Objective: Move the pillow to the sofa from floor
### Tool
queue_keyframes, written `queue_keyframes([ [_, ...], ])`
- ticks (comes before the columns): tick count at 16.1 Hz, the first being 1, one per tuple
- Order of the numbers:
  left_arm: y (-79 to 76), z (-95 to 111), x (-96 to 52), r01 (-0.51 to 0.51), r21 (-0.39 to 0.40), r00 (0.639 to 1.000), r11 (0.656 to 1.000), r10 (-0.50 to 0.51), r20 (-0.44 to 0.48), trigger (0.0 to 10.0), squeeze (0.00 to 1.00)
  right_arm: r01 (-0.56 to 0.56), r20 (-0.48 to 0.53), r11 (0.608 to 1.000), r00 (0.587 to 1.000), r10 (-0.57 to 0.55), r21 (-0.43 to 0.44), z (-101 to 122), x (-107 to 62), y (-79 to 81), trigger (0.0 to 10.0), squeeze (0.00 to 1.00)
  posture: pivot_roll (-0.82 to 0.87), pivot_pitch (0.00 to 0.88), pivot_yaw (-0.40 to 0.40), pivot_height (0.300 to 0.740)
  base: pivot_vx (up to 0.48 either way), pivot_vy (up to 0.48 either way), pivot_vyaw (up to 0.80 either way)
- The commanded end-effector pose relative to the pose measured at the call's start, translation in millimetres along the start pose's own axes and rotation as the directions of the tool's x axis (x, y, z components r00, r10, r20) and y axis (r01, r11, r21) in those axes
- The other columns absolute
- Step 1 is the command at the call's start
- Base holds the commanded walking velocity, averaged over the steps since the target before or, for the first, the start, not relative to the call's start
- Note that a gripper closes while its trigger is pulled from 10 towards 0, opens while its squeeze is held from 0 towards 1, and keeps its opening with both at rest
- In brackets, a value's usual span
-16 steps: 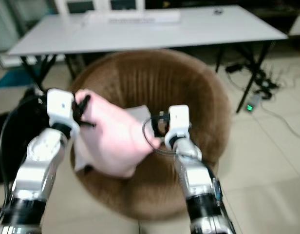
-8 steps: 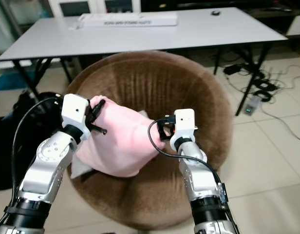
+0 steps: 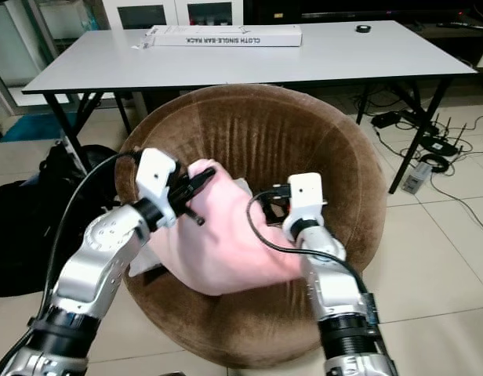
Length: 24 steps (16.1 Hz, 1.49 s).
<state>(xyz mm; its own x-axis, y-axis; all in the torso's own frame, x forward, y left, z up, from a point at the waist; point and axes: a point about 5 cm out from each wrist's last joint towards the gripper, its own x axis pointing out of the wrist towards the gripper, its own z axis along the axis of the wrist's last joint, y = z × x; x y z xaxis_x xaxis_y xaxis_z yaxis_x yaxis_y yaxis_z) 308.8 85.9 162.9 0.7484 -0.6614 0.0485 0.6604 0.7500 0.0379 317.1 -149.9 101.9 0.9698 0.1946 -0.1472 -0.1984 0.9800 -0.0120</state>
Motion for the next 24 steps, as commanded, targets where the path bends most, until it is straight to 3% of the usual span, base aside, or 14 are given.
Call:
queue_keyframes([
  [1, -3.5, 16.4, 7.1, 0.052, -0.018, 0.997, 0.998, -0.051, 0.051, 10.0, 0.00, -0.013, 0.032, 1.000, 0.999, 0.013, -0.012, 10.2, 1.4, -5.2, 10.0, 0.00, 0.02, 0.000, 0.051, 0.740, 0.000, 0.000, 0.00],
  [3, -14.5, 28.0, 13.0, 0.112, -0.106, 0.992, 0.988, -0.105, 0.075, 10.0, 0.00, 0.021, 0.023, 0.999, 1.000, -0.020, -0.049, 11.5, -1.4, -23.7, 10.0, 0.00, 0.01, 0.000, 0.054, 0.740, 0.000, 0.000, 0.00],
  [5, -18.5, 29.8, 16.6, 0.122, -0.170, 0.991, 0.978, -0.112, 0.069, 10.0, 0.00, 0.039, 0.019, 0.997, 0.999, -0.037, -0.064, 12.0, -3.4, -32.4, 10.0, 0.00, 0.01, 0.000, 0.054, 0.740, 0.000, 0.000, 0.00],
  [6, -19.0, 24.6, 20.4, 0.100, -0.245, 0.995, 0.964, -0.094, 0.036, 10.0, 0.00, 0.047, 0.014, 0.996, 0.999, -0.046, -0.075, 11.9, -5.2, -36.8, 10.0, 0.00, 0.00, 0.000, 0.052, 0.740, 0.000, 0.000, 0.00],
  [10, -16.6, -2.8, 29.7, 0.006, -0.416, 0.997, 0.910, -0.040, -0.073, 10.0, 0.00, 0.039, -0.003, 0.995, 0.999, -0.040, -0.097, 10.7, -10.9, -40.9, 10.0, 0.00, -0.01, 0.000, 0.043, 0.740, 0.000, 0.000, 0.00],
  [12, -12.5, -35.4, 35.4, -0.095, -0.364, 0.979, 0.926, 0.019, -0.205, 10.0, 0.00, 0.029, -0.018, 0.993, 0.999, -0.031, -0.113, 8.4, -14.0, -40.5, 10.0, 0.00, -0.02, 0.000, 0.040, 0.740, 0.000, 0.000, 0.00],
  [14, -17.1, -44.5, 38.1, -0.072, -0.277, 0.970, 0.958, 0.003, -0.244, 10.0, 0.00, 0.026, -0.020, 0.993, 0.999, -0.029, -0.116, 8.8, -15.6, -40.3, 10.0, 0.00, -0.03, 0.000, 0.035, 0.740, 0.000, 0.000, 0.00],
  [15, -22.0, -38.8, 41.4, -0.014, -0.235, 0.972, 0.972, -0.042, -0.232, 10.0, 0.00, 0.024, -0.024, 0.993, 0.999, -0.027, -0.119, 8.6, -15.4, -40.8, 10.0, 0.00, -0.03, 0.000, 0.033, 0.740, 0.000, 0.000, 0.00],
  [17, -29.8, -19.6, 44.8, 0.094, -0.236, 0.976, 0.967, -0.136, -0.169, 10.0, 0.00, 0.025, -0.027, 0.992, 0.999, -0.028, -0.120, 8.8, -15.4, -41.9, 10.0, 0.00, -0.02, 0.000, 0.036, 0.740, 0.000, 0.000, 0.00],
  [20, -54.2, 19.6, 40.7, 0.336, -0.289, 0.927, 0.896, -0.369, -0.067, 10.0, 0.00, 0.030, -0.034, 0.992, 0.999, -0.034, -0.120, 7.7, -15.6, -42.2, 10.0, 0.00, -0.02, 0.000, 0.039, 0.740, 0.000, 0.000, 0.00],
  [22, -59.9, 26.2, 38.0, 0.375, -0.309, 0.909, 0.874, -0.413, -0.065, 10.0, 0.00, 0.031, -0.035, 0.992, 0.999, -0.035, -0.119, 7.3, -14.9, -41.7, 10.0, 0.00, -0.01, 0.000, 0.041, 0.740, 0.000, 0.000, 0.00],
  [23, -65.7, 28.6, 31.2, 0.418, -0.319, 0.878, 0.850, -0.468, -0.097, 10.0, 0.00, 0.030, -0.036, 0.992, 0.999, -0.035, -0.119, 7.2, -14.0, -41.1, 10.0, 0.00, -0.01, 0.000, 0.041, 0.740, 0.000, 0.000, 0.00],
  [24, -65.7, 28.6, 31.2, 0.418, -0.319, 0.878, 0.850, -0.468, -0.097, 10.0, 0.00, 0.030, -0.036, 0.992, 0.999, -0.035, -0.119, 7.2, -14.0, -41.1, 10.0, 0.00, -0.01, 0.000, 0.041, 0.740, 0.000, 0.000, 0.00],
])
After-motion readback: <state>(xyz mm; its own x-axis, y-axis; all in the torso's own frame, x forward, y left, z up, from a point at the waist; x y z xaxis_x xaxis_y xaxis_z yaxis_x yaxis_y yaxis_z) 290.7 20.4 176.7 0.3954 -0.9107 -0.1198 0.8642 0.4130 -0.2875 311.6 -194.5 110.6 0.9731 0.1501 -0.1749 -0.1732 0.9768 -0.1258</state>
